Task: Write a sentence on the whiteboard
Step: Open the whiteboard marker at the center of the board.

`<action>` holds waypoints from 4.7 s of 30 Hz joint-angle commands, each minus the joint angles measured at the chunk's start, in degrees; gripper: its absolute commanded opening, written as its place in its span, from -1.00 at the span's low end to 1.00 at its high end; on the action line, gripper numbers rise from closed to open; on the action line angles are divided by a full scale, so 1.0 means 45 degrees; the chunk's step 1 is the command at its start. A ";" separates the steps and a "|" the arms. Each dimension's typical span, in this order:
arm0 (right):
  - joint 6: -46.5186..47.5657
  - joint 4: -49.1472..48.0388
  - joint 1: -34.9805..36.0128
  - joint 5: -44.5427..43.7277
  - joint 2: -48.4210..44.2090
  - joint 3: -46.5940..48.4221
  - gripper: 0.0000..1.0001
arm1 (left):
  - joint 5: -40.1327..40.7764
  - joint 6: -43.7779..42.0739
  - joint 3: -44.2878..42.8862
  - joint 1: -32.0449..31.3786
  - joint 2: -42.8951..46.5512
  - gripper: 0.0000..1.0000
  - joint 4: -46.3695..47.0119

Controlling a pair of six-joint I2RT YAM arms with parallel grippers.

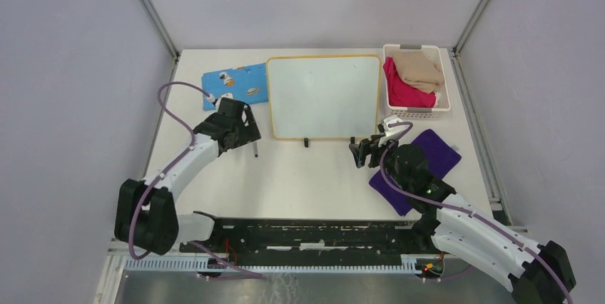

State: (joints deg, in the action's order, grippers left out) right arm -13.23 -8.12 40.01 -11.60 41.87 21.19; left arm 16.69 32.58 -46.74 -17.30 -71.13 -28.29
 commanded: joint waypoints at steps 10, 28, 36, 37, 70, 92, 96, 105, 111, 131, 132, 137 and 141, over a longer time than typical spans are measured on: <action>0.0112 -0.0349 0.0030 0.0242 -0.0733 0.0221 0.55 | -0.1485 -0.0122 -0.1630 0.0011 -0.3926 0.80 0.0806; 0.0250 -0.0139 0.0020 -0.0192 -0.1010 0.0135 0.55 | -0.0610 -0.0446 -0.2045 0.0065 -0.5660 0.05 0.0543; 0.0293 0.0026 0.0033 -0.0272 -0.1120 0.0213 0.55 | -0.0941 -0.0412 -0.1515 0.0065 -0.5450 -0.35 0.0440; 0.0299 0.0027 0.0024 -0.0302 -0.1104 0.0200 0.55 | -0.0975 -0.0363 -0.1425 0.0057 -0.5299 -0.42 0.0378; 0.0199 0.0649 0.0031 -0.0429 -0.0704 0.0330 0.53 | -0.1508 0.1292 0.0889 -0.3617 -0.2203 -0.45 -0.0685; 0.0511 0.1238 0.0027 -0.0701 -0.0986 0.0589 0.54 | -0.0999 -0.1127 -0.1591 -0.3271 -0.4364 -0.08 -0.1740; 0.0501 0.1202 0.0019 -0.0666 -0.0908 0.0584 0.54 | -0.1195 -0.1302 -0.1580 -0.2924 -0.4473 -0.08 -0.1578; 0.0573 0.1255 0.0029 -0.0832 -0.1040 0.0634 0.53 | -0.1791 -0.1755 -0.1753 -0.2777 -0.5072 -0.17 -0.1452; 0.0571 0.1308 0.0037 -0.0880 -0.1105 0.0644 0.53 | -0.1996 -0.1795 -0.1454 -0.2777 -0.5309 -0.26 -0.1278; 0.0592 0.1467 0.0008 -0.0945 -0.1135 0.0740 0.53 | -0.1342 -0.1408 -0.0825 -0.2777 -0.3588 -0.96 -0.1164; 0.0647 0.1487 0.0017 -0.0949 -0.1140 0.0757 0.53 | -0.1254 -0.1357 -0.0895 -0.2777 -0.3338 -0.96 -0.1216; 0.0959 0.1705 0.0029 -0.0906 -0.1173 0.1085 0.54 | -0.0968 -0.1105 -0.1136 -0.2796 -0.1622 -0.96 -0.1733; 0.1249 0.1741 0.0012 -0.0715 -0.1397 0.1315 0.54 | -0.1022 -0.0900 -0.1207 -0.2797 0.0274 -0.96 -0.2181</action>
State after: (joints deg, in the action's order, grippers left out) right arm -9.63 1.15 40.01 -15.07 37.17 23.44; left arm 10.61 27.09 -50.50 -29.98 -77.71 -35.99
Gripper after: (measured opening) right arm 0.768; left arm 0.052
